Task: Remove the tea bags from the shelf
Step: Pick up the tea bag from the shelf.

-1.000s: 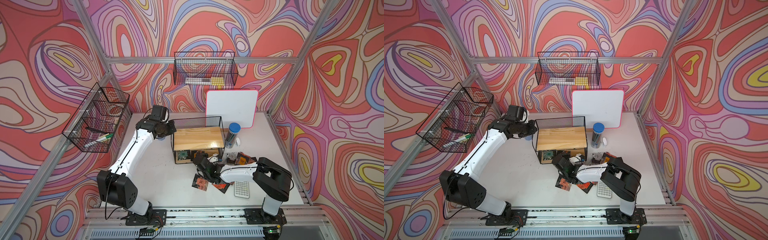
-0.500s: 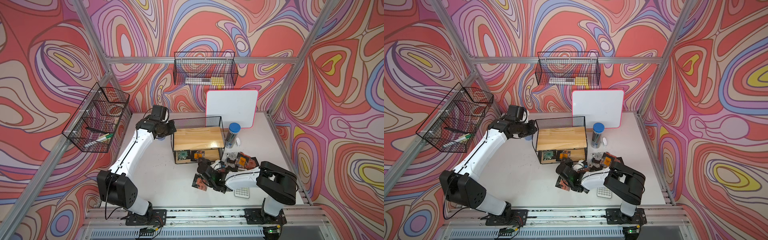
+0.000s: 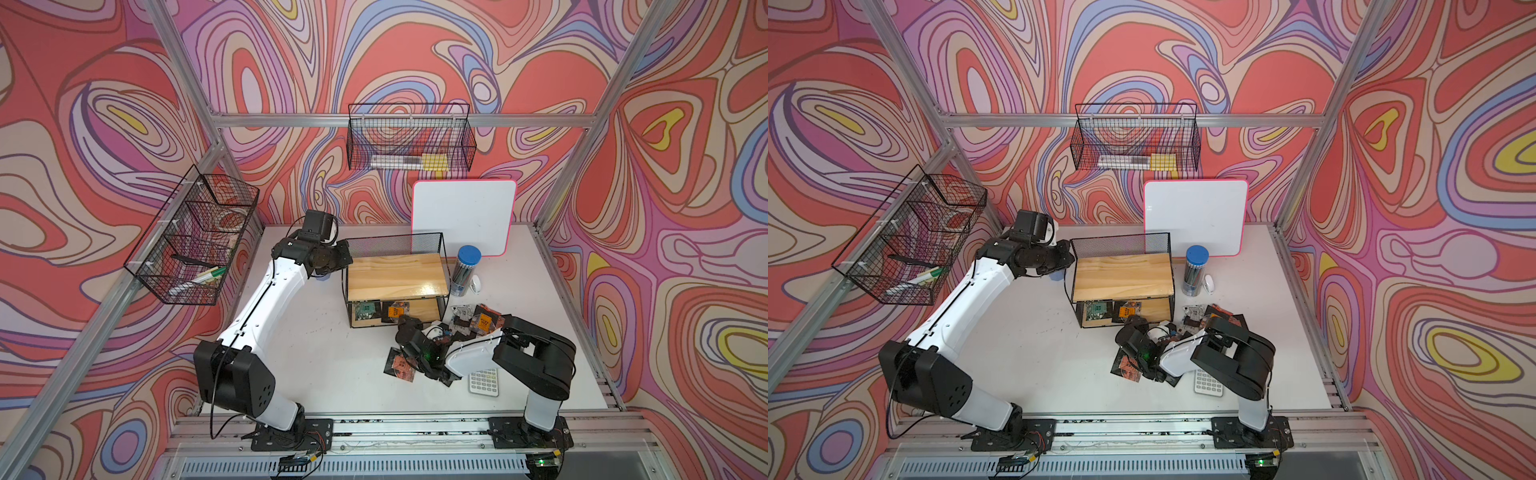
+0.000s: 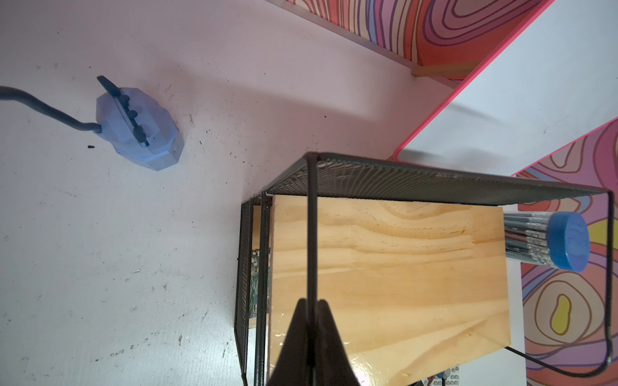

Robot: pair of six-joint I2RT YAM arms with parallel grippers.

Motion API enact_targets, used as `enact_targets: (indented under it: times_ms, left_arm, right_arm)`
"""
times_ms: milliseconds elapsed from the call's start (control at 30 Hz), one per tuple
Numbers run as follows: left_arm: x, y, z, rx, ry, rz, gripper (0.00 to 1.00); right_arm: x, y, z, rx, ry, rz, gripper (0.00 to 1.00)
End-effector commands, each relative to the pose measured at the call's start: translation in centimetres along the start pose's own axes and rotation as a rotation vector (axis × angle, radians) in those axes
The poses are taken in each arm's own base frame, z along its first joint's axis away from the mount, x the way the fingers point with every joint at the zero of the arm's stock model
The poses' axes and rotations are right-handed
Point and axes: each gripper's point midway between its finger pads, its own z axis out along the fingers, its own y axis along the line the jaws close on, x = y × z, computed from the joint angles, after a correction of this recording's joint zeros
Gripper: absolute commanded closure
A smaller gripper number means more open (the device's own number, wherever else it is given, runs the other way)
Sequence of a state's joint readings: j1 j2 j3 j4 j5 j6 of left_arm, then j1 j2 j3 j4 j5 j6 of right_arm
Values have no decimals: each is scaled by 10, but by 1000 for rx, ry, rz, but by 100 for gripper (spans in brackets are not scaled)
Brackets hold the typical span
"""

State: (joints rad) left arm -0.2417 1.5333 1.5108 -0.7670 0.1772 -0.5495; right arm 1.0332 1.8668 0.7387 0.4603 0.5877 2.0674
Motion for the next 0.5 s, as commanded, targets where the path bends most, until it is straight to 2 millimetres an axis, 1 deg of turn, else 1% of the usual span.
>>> enact_targets:
  times_ms: [0, 100, 200, 300, 467]
  left_arm:
    - [12, 20, 4, -81, 57, -7, 100]
    - [12, 19, 5, -78, 61, -7, 100]
    - [12, 19, 6, -77, 60, -6, 100]
    - [11, 19, 5, -76, 58, -5, 100]
    - [11, 18, 6, -72, 61, -5, 100]
  right_arm:
    - [-10, -24, 11, 65, -39, 127, 52]
    - [-14, -24, 14, 82, -62, 138, 60]
    - [-17, -27, 15, 111, -89, 143, 64]
    - [-19, -30, 17, 121, -102, 165, 73]
    - [-21, -26, 16, 106, -112, 178, 97]
